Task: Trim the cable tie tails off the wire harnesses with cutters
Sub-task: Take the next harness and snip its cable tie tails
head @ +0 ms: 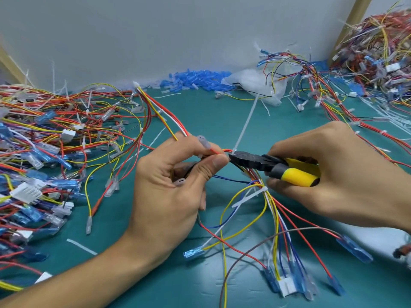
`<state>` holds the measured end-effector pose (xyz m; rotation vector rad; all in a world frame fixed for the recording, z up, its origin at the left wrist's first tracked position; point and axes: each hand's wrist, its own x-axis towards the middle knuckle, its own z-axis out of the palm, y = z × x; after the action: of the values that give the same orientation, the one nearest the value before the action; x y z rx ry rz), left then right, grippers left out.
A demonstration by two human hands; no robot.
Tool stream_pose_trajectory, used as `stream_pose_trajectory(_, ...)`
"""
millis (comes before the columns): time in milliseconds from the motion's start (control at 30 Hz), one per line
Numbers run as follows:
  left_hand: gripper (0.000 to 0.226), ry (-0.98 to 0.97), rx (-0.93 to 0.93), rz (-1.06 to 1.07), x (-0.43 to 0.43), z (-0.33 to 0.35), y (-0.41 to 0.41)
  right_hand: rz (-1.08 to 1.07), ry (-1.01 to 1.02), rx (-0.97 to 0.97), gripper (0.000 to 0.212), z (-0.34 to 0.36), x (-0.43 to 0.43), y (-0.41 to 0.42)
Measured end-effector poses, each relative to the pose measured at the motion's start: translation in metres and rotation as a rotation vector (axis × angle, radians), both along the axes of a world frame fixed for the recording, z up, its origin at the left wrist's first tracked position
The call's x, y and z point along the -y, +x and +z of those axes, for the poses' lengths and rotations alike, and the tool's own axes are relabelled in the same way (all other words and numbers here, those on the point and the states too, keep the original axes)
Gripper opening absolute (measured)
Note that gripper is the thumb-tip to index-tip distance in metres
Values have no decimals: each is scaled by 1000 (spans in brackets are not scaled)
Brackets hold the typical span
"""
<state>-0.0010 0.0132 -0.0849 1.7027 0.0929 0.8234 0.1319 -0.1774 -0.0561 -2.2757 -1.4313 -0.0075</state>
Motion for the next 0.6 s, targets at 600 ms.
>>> stream_pose_trajectory(600, 13, 139, 7, 2, -16, -18, 2, -12, -7, 23, 24, 2, 1, 1)
